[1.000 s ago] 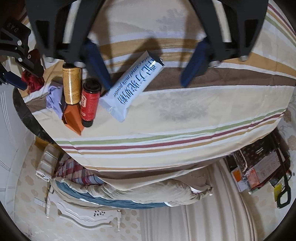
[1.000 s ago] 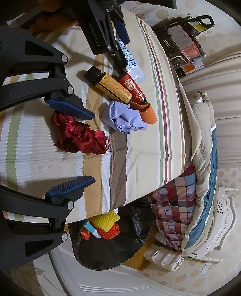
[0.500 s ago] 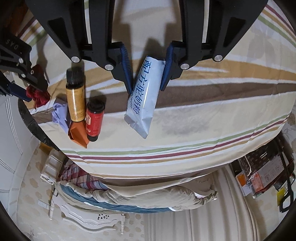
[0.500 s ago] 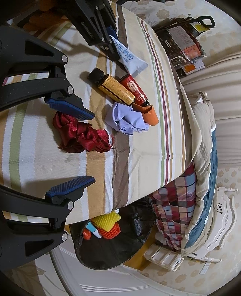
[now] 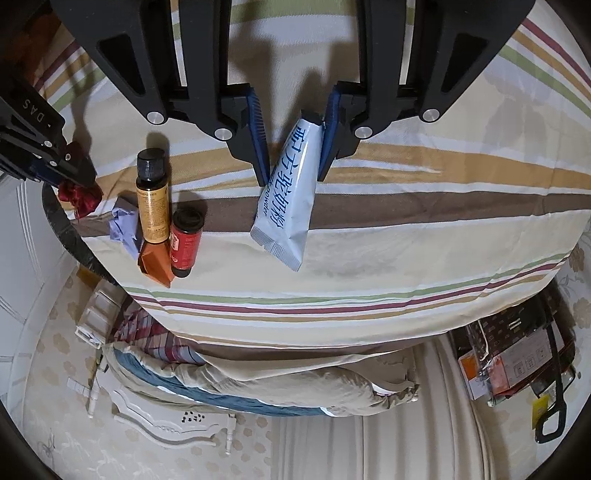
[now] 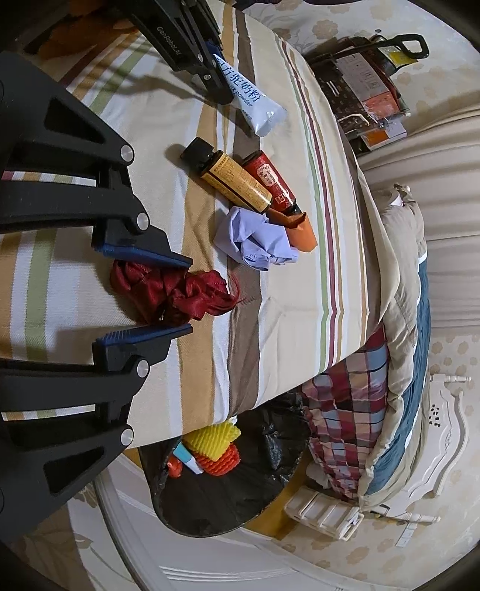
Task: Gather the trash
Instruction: 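Carry the packet and red cloth over the bin and open both tools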
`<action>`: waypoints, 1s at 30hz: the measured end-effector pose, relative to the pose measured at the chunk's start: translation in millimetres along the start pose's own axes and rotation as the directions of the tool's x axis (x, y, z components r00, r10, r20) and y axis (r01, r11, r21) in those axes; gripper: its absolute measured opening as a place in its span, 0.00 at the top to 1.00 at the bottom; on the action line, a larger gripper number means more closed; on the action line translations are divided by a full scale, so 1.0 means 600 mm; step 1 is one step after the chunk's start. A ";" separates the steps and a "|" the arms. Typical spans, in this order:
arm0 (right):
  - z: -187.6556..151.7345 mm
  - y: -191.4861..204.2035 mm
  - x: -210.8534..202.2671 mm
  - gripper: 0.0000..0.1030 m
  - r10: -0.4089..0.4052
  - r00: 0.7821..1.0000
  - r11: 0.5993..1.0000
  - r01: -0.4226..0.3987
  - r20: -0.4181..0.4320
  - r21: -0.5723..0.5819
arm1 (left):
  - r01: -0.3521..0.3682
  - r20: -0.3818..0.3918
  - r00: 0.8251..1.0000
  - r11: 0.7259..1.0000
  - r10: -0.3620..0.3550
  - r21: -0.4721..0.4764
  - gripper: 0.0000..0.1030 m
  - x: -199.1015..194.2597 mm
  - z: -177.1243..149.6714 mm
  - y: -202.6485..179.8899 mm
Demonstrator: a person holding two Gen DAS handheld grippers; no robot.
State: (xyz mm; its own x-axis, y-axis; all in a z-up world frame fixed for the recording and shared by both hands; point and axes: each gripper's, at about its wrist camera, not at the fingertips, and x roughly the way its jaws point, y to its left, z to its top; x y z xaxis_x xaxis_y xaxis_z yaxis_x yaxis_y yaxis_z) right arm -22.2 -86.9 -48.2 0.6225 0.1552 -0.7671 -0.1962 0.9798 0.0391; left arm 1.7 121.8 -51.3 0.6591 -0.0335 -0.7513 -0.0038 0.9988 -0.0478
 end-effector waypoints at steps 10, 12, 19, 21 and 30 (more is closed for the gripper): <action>-0.002 -0.002 -0.011 0.73 0.010 1.000 1.000 -0.010 0.023 0.005 | 0.027 0.026 0.999 0.999 -0.027 -0.020 0.77 -0.016 -0.004 0.000; -0.001 -0.004 -0.015 0.73 0.012 0.999 1.000 -0.012 0.030 0.008 | 0.036 0.034 0.999 0.999 -0.035 -0.020 0.78 -0.022 -0.004 -0.003; 0.004 -0.017 -0.030 0.74 0.003 0.998 1.000 -0.004 0.059 0.019 | 0.068 0.083 0.994 0.998 -0.066 -0.013 0.78 -0.052 0.005 -0.021; 0.008 -0.024 -0.037 0.74 -0.003 0.997 1.000 0.001 0.073 0.026 | 0.078 0.101 0.992 0.997 -0.077 -0.007 0.78 -0.062 0.012 -0.030; 0.038 -0.085 -0.061 0.74 -0.065 0.989 0.996 0.056 0.136 0.071 | 0.158 0.153 0.975 0.986 -0.163 0.048 0.78 -0.076 0.061 -0.097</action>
State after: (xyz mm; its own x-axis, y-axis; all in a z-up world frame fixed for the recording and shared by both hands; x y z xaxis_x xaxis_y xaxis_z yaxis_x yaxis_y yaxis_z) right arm -17.9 -139.8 -7.6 0.7309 0.1071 -0.6741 -0.1074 0.9934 0.0415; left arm -0.6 66.2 9.9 0.7584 -0.1903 -0.6234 0.1363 0.9816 -0.1337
